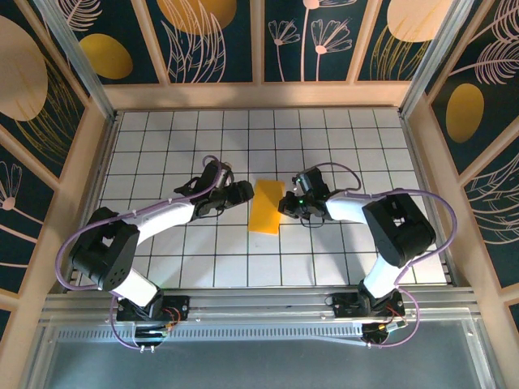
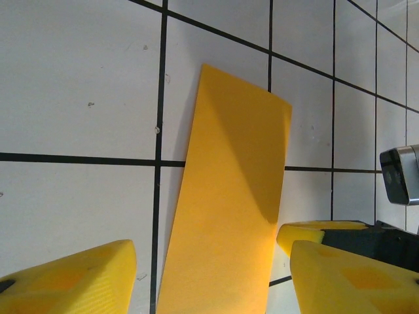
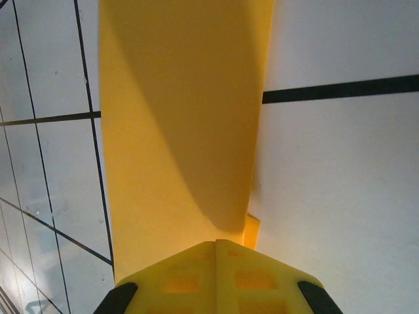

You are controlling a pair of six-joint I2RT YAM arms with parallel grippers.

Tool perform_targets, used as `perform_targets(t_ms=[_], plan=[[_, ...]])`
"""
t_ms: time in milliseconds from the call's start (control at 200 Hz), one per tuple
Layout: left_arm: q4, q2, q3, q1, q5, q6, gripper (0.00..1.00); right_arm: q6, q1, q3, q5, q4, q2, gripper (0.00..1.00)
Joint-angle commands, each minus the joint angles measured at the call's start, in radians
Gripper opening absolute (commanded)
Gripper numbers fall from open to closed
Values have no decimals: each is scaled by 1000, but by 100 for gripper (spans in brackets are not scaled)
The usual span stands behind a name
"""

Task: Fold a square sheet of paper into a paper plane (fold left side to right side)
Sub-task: Third fold the triangle at the center of the table.

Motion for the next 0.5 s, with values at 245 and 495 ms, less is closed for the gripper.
perform_targets(t_ms=[245, 495], plan=[[-13, 76, 32, 1, 76, 47, 61, -75, 5, 46, 27, -67, 88, 0], [-21, 147, 47, 0, 170, 84, 48, -206, 5, 69, 52, -132, 118, 0]])
